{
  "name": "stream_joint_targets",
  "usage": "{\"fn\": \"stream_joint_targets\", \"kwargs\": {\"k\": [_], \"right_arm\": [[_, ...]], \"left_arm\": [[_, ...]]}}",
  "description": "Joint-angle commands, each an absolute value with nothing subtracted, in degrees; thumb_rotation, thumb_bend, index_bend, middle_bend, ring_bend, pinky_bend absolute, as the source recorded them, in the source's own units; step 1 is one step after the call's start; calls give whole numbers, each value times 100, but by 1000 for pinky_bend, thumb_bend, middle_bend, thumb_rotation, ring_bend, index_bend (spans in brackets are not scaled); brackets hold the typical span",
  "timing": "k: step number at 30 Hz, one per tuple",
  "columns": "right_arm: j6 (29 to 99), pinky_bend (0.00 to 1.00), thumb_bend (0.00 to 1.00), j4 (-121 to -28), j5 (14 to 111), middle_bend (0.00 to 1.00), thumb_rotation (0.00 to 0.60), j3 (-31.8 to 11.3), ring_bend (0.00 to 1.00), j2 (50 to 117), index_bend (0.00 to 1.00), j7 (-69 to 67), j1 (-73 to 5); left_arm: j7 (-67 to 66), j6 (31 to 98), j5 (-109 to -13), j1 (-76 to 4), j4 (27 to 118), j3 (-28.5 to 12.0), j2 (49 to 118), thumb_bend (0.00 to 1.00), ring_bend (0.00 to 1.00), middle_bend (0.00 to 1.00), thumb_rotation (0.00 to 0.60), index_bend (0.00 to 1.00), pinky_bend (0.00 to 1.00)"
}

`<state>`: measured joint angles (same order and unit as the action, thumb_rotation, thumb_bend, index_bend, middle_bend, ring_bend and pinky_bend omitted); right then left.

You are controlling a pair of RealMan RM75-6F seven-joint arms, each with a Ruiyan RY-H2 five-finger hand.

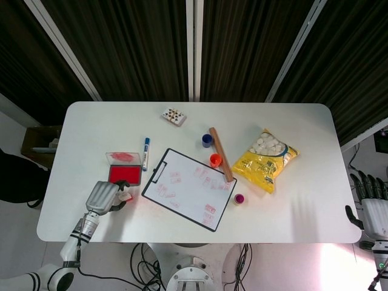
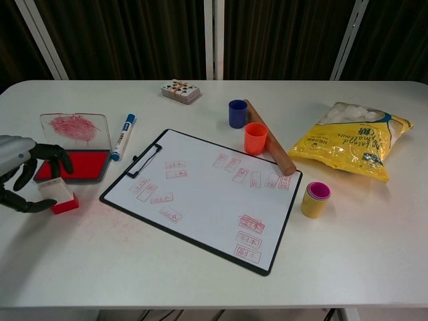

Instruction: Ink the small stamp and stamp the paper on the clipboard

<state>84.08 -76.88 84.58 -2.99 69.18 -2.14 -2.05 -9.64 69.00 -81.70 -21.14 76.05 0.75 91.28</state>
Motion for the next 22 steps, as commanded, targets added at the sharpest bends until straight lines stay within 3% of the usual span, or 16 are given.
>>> {"fn": "stream_joint_targets", "kwargs": {"k": [1,7,9,10,12,13,14,15,22], "right_arm": [[8449,0,296,-7705,8449,0,600,-315,0,6882,0,-238,-187],[8543,0,296,-7703,8398,0,600,-362,0,6795,0,-340,-130],[8569,0,296,-7680,8405,0,600,-360,0,6795,0,-386,-113],[8585,0,295,-7664,8423,0,600,-350,0,6805,0,-409,-104],[8653,0,283,-7579,8510,0,600,-303,0,6858,0,-477,-73],[8693,0,274,-7523,8552,0,600,-280,0,6889,0,-501,-55],[8750,0,267,-7446,8601,0,600,-250,0,6928,0,-529,-25],[8800,0,264,-7389,8624,0,600,-237,0,6957,0,-549,2],[8887,0,261,-7219,8554,0,600,-239,0,7038,0,-678,120]], "left_arm": [[-992,7275,-8313,-1929,8015,110,8773,198,693,431,600,340,825],[-564,8455,-8608,-1302,8869,177,7780,140,662,413,600,338,799],[-300,8958,-8625,-1065,8869,57,7532,105,585,368,600,329,731],[-83,9044,-8675,-1004,8847,75,7421,96,500,312,575,307,649],[457,9174,-8780,-914,8660,89,7227,91,265,143,369,238,392],[635,9190,-8817,-889,8540,106,7171,91,162,65,178,203,272],[799,9180,-8873,-862,8399,151,7093,91,125,41,75,191,237],[877,9167,-8906,-846,8326,180,7039,91,103,36,23,182,226],[942,8940,-9272,-918,8174,343,6912,83,74,47,0,166,209]]}}
